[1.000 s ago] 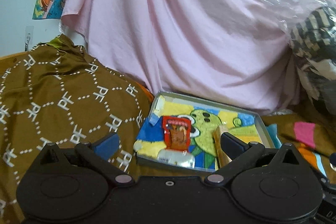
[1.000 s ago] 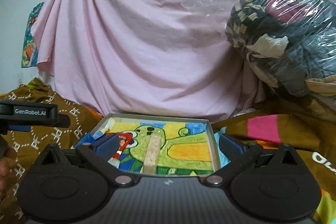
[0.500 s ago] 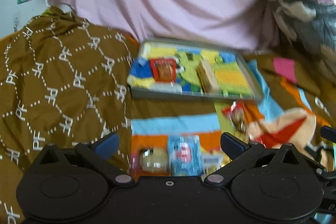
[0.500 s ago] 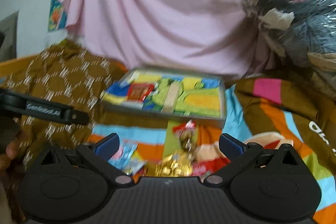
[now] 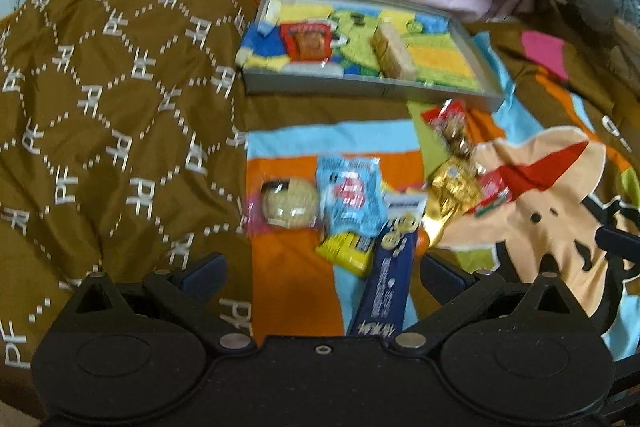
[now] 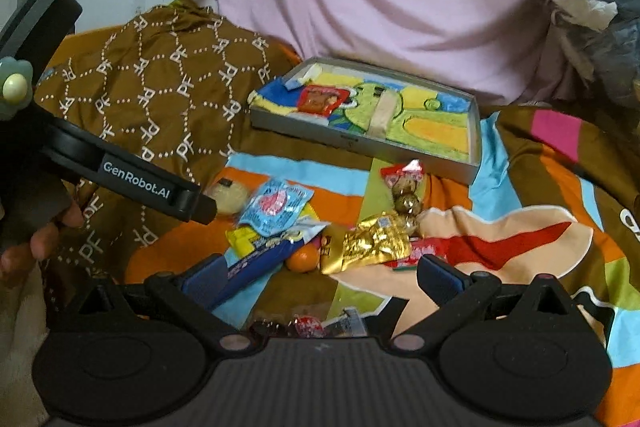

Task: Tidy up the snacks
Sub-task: 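Move both tools back over the remaining snacks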

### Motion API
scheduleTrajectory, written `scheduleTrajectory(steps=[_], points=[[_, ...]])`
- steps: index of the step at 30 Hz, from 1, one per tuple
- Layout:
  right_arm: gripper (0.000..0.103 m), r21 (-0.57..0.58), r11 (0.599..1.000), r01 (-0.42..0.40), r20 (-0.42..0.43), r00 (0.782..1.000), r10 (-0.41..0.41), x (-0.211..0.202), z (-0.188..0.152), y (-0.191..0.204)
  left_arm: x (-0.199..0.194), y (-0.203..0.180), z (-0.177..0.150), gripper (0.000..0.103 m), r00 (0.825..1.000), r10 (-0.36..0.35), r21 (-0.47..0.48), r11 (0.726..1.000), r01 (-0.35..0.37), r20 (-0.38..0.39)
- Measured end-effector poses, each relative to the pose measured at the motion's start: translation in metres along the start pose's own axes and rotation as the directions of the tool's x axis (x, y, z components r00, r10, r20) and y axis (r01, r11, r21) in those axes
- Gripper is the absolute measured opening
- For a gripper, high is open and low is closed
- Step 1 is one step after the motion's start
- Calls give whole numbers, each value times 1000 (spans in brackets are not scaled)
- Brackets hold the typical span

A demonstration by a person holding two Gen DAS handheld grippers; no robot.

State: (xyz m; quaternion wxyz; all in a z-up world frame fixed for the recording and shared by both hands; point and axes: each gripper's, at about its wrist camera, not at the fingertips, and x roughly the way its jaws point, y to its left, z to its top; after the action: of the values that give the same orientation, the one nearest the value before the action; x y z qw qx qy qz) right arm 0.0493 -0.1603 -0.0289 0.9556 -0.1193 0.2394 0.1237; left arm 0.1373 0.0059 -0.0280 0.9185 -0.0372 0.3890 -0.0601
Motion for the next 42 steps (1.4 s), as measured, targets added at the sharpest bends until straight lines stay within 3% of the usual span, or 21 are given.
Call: scheduleTrajectory(steps=[9,14,17,20,25,30,35,38,42], points=[[103,33,999,-36,-135,990,40,18,-2,-5,20,10,-2,102,991,-6,-51,999,-1,-137],[103,90,992,-91,-241,964,110,34,-4,-13,34,8,-2,102,976,-37,-54,998,26,-216],[103,142,983,-119,-284,946,156,42,-5,-19,45,6,1,102,957,-48,-22,999,43,-288],[103,210,964,-161,-327,918,224,50,-7,-27,56,4,7,102,933,-50,28,998,64,-357],[103,323,913,-250,-350,864,361,65,-12,-36,68,2,18,102,930,-27,130,988,80,-366],[103,397,864,-309,-355,816,455,81,-14,-34,87,6,19,102,912,-55,97,990,103,-408],[102,457,836,-303,-408,764,500,97,-22,-27,96,0,18,102,890,-112,78,984,162,-442],[103,448,848,-285,-420,770,481,101,-23,-22,102,-3,17,102,881,-125,65,983,173,-456],[98,406,874,-267,-402,807,433,102,-21,-16,109,-2,17,102,879,-121,40,987,157,-461]])
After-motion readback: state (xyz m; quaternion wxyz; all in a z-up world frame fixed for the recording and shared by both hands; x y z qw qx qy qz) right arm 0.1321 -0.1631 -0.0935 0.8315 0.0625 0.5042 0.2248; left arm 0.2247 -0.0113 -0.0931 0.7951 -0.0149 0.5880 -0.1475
